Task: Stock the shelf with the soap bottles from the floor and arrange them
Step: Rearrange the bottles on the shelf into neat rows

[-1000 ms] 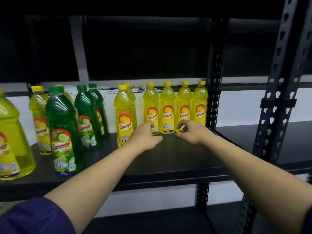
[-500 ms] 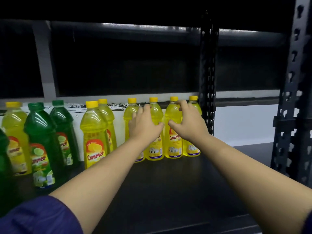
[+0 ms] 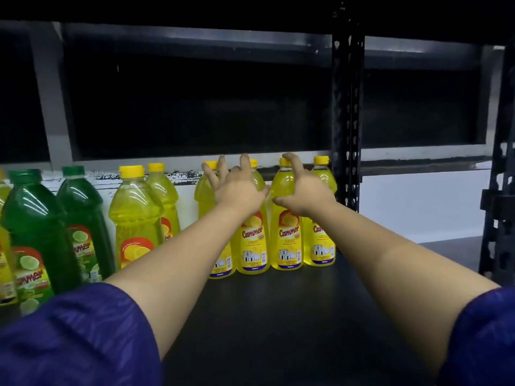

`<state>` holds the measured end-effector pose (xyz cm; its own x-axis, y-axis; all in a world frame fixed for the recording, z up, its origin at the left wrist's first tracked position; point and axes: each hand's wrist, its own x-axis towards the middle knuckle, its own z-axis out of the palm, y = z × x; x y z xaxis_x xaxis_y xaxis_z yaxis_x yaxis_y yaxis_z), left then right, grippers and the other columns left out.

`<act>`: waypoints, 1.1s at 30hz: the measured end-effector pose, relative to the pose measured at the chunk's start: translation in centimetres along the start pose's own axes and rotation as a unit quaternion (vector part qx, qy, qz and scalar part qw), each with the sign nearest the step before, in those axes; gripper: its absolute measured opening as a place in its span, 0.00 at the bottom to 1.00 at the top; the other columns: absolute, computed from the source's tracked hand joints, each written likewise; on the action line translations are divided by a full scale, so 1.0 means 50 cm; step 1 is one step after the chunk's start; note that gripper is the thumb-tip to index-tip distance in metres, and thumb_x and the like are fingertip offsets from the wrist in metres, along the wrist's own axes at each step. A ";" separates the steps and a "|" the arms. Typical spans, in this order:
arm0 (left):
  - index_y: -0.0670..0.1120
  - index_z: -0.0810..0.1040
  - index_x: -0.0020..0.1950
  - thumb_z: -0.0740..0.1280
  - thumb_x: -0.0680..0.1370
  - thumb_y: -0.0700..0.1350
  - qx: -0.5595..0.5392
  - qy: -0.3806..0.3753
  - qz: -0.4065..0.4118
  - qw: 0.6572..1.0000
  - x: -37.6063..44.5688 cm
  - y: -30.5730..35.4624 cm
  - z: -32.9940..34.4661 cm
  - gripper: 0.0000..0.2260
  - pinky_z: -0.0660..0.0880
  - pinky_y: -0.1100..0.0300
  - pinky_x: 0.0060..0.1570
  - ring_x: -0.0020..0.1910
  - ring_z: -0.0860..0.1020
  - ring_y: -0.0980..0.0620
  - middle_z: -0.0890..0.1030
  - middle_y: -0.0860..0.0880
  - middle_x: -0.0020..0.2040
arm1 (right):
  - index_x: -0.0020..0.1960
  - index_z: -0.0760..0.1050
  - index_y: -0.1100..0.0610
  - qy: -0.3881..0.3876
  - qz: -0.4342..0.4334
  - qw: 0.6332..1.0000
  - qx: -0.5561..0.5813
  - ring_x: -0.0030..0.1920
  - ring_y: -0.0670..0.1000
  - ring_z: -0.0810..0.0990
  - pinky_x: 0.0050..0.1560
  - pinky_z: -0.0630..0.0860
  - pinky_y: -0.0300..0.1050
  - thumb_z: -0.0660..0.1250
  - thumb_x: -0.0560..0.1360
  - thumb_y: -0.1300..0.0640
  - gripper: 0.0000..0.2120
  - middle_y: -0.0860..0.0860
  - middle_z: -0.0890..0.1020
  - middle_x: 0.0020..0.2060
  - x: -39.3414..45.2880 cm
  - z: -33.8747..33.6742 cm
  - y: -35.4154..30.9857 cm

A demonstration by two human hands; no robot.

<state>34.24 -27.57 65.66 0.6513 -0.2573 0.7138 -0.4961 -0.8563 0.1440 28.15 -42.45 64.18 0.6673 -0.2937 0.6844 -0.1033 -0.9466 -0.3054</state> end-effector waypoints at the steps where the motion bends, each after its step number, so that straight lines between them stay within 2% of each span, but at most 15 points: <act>1: 0.47 0.55 0.81 0.61 0.78 0.68 0.006 0.004 0.002 1.000 -0.004 0.001 0.001 0.39 0.36 0.31 0.74 0.82 0.50 0.40 0.77 0.43 0.69 | 0.81 0.49 0.41 0.002 0.002 1.000 -0.004 0.43 0.56 0.81 0.35 0.76 0.47 0.77 0.72 0.44 0.49 0.56 0.80 0.53 -0.001 0.002 -0.001; 3: 0.47 0.57 0.80 0.62 0.78 0.67 0.009 0.014 0.011 1.000 -0.015 0.003 -0.004 0.38 0.44 0.34 0.75 0.79 0.57 0.40 0.78 0.43 0.68 | 0.80 0.49 0.42 0.012 0.004 1.000 -0.009 0.42 0.57 0.81 0.33 0.74 0.46 0.77 0.73 0.42 0.48 0.56 0.80 0.53 -0.004 0.003 -0.002; 6: 0.45 0.56 0.81 0.63 0.79 0.64 0.011 0.045 0.041 0.998 -0.044 0.003 -0.024 0.37 0.58 0.41 0.69 0.73 0.65 0.40 0.77 0.42 0.68 | 0.81 0.49 0.42 0.041 -0.010 0.999 -0.022 0.51 0.60 0.82 0.37 0.76 0.48 0.75 0.73 0.38 0.47 0.56 0.79 0.58 -0.026 -0.004 -0.002; 13: 0.40 0.48 0.82 0.62 0.83 0.55 -0.100 0.038 0.095 0.990 -0.157 -0.008 -0.072 0.36 0.70 0.44 0.64 0.66 0.70 0.36 0.67 0.39 0.69 | 0.83 0.52 0.47 0.093 -0.029 0.995 0.022 0.67 0.60 0.75 0.55 0.79 0.57 0.74 0.73 0.39 0.47 0.56 0.76 0.66 -0.138 -0.056 -0.010; 15: 0.40 0.49 0.82 0.61 0.83 0.54 -0.113 0.032 0.101 0.988 -0.181 -0.018 -0.103 0.35 0.70 0.45 0.63 0.66 0.69 0.36 0.66 0.38 0.70 | 0.83 0.53 0.48 0.092 -0.046 0.993 0.066 0.68 0.58 0.75 0.58 0.78 0.56 0.75 0.72 0.41 0.48 0.53 0.75 0.70 -0.166 -0.078 -0.020; 17: 0.40 0.52 0.81 0.62 0.83 0.54 -0.128 0.030 0.105 0.986 -0.205 -0.033 -0.141 0.34 0.70 0.44 0.63 0.66 0.69 0.36 0.66 0.38 0.70 | 0.83 0.54 0.48 0.089 -0.052 0.988 0.113 0.64 0.56 0.79 0.58 0.78 0.53 0.76 0.71 0.43 0.47 0.50 0.77 0.70 -0.191 -0.100 -0.037; 19: 0.41 0.54 0.80 0.64 0.81 0.53 -0.154 0.037 0.109 0.981 -0.230 -0.054 -0.182 0.33 0.72 0.44 0.62 0.66 0.70 0.36 0.68 0.39 0.69 | 0.81 0.57 0.45 0.081 -0.060 0.982 0.157 0.48 0.51 0.83 0.52 0.80 0.51 0.76 0.69 0.43 0.46 0.47 0.83 0.57 -0.220 -0.119 -0.065; 21: 0.43 0.53 0.81 0.66 0.80 0.54 -0.170 0.035 0.098 0.980 -0.254 -0.082 -0.224 0.35 0.71 0.46 0.64 0.70 0.69 0.37 0.67 0.40 0.73 | 0.78 0.59 0.42 0.070 -0.081 0.974 0.199 0.42 0.49 0.83 0.49 0.81 0.52 0.74 0.65 0.42 0.45 0.46 0.84 0.47 -0.250 -0.126 -0.103; 22: 0.44 0.51 0.82 0.66 0.80 0.54 -0.172 0.027 0.089 0.981 -0.264 -0.097 -0.244 0.36 0.70 0.48 0.65 0.72 0.68 0.39 0.65 0.41 0.76 | 0.78 0.59 0.41 0.070 -0.088 0.969 0.219 0.45 0.51 0.83 0.49 0.81 0.53 0.74 0.64 0.42 0.46 0.47 0.84 0.48 -0.264 -0.124 -0.124; 24: 0.47 0.50 0.82 0.66 0.80 0.55 -0.173 0.009 0.076 0.982 -0.278 -0.131 -0.280 0.37 0.70 0.49 0.65 0.73 0.69 0.40 0.65 0.42 0.77 | 0.79 0.57 0.40 0.085 -0.097 0.961 0.246 0.55 0.53 0.82 0.56 0.80 0.51 0.74 0.65 0.42 0.47 0.49 0.81 0.61 -0.292 -0.112 -0.167; 25: 0.49 0.51 0.81 0.67 0.79 0.55 -0.174 0.002 0.071 0.982 -0.284 -0.149 -0.296 0.36 0.71 0.48 0.63 0.71 0.70 0.39 0.67 0.43 0.76 | 0.81 0.56 0.39 0.093 -0.098 0.958 0.255 0.61 0.52 0.80 0.59 0.78 0.49 0.75 0.65 0.43 0.48 0.47 0.78 0.68 -0.304 -0.106 -0.187; 27: 0.51 0.54 0.78 0.67 0.77 0.57 -0.175 -0.012 0.059 0.983 -0.294 -0.185 -0.322 0.34 0.72 0.49 0.57 0.66 0.73 0.39 0.71 0.44 0.72 | 0.82 0.54 0.38 0.103 -0.090 0.952 0.272 0.67 0.47 0.75 0.61 0.74 0.45 0.76 0.67 0.44 0.50 0.44 0.72 0.73 -0.323 -0.096 -0.221; 30: 0.54 0.54 0.77 0.70 0.75 0.60 -0.206 0.015 0.043 0.978 -0.328 -0.234 -0.344 0.37 0.74 0.50 0.57 0.62 0.76 0.44 0.74 0.45 0.68 | 0.83 0.52 0.38 0.098 -0.072 0.943 0.309 0.65 0.39 0.71 0.62 0.72 0.42 0.78 0.70 0.47 0.50 0.40 0.71 0.71 -0.347 -0.080 -0.254; 31: 0.55 0.52 0.78 0.72 0.74 0.60 -0.223 0.030 0.032 0.974 -0.349 -0.247 -0.342 0.40 0.73 0.53 0.61 0.63 0.75 0.48 0.73 0.46 0.70 | 0.83 0.53 0.38 0.093 -0.056 0.940 0.325 0.64 0.39 0.74 0.63 0.76 0.44 0.79 0.70 0.48 0.49 0.39 0.73 0.70 -0.359 -0.072 -0.261; 33: 0.56 0.47 0.80 0.77 0.73 0.59 -0.277 0.031 -0.015 0.960 -0.404 -0.264 -0.322 0.47 0.68 0.59 0.62 0.63 0.69 0.55 0.70 0.51 0.71 | 0.81 0.54 0.38 0.083 -0.018 0.930 0.358 0.54 0.40 0.83 0.57 0.82 0.48 0.78 0.72 0.49 0.46 0.40 0.79 0.62 -0.385 -0.051 -0.273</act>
<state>18.37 -3.88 60.35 0.6427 -0.1950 0.7409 -0.7185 -0.4890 0.4946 14.84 -24.20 56.85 0.5310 -0.3364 0.7777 0.4746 -0.6423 -0.6019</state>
